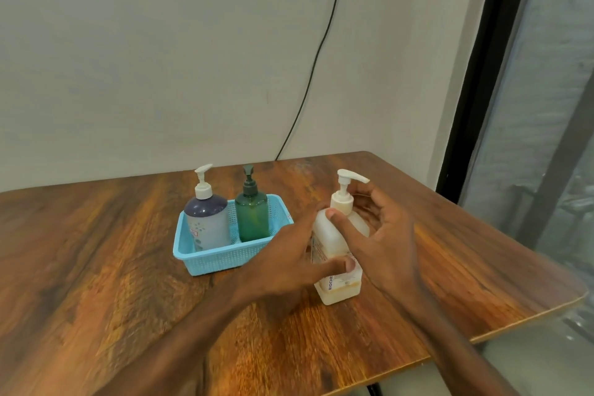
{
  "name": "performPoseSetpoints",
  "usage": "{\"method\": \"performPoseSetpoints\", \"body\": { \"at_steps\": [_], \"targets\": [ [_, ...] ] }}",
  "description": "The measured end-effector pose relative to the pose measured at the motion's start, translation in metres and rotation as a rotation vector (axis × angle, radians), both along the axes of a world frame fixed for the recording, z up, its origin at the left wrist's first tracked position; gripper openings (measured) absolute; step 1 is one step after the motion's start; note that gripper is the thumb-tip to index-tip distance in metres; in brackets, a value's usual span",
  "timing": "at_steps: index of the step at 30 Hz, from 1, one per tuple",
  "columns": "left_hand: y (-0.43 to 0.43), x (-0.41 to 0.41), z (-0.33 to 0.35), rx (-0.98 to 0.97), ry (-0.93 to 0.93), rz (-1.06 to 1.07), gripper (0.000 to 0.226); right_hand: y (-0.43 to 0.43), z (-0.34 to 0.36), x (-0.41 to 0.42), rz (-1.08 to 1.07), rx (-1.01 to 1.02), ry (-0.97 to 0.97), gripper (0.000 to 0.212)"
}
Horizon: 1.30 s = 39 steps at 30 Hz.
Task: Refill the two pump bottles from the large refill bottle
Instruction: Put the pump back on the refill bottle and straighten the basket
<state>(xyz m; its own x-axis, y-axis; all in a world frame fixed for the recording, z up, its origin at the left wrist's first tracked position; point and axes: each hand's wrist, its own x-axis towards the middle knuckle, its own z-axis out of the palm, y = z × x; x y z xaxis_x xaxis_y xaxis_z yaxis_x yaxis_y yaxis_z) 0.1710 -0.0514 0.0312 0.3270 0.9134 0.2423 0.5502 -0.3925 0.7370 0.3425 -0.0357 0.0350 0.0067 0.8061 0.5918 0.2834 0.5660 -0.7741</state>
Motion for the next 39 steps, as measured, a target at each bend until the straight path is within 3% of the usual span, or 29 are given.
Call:
{"method": "performPoseSetpoints", "body": {
  "at_steps": [4, 7, 11, 17, 23, 31, 34, 39],
  "targets": [
    [-0.001, -0.011, 0.021, 0.037, 0.059, 0.035, 0.109, 0.001, 0.0, 0.009, 0.148, -0.03, 0.058, 0.072],
    [0.003, -0.013, 0.04, 0.138, -0.063, 0.061, 0.097, 0.0, -0.007, 0.011, 0.231, -0.113, 0.036, 0.083],
    [0.016, 0.008, 0.046, 0.269, -0.169, 0.17, 0.058, 0.0, -0.015, 0.01, 0.201, -0.128, -0.025, 0.059],
    [0.032, 0.009, 0.049, 0.235, -0.2, 0.119, 0.04, -0.001, -0.012, 0.014, 0.198, -0.143, -0.067, 0.043],
    [0.04, -0.009, 0.057, 0.022, -0.233, -0.104, 0.046, -0.001, -0.012, 0.01, 0.229, -0.137, -0.022, 0.043],
    [0.036, 0.01, 0.044, 0.02, -0.354, -0.17, 0.047, 0.001, -0.015, 0.006, 0.245, -0.149, 0.032, 0.042],
    [0.036, 0.018, 0.04, 0.057, -0.307, -0.071, 0.053, 0.0, -0.016, 0.007, 0.238, -0.158, 0.051, 0.03],
    [0.042, 0.012, 0.034, 0.151, -0.379, 0.108, 0.055, -0.001, -0.016, 0.006, 0.239, -0.159, 0.056, 0.032]
  ]
}}
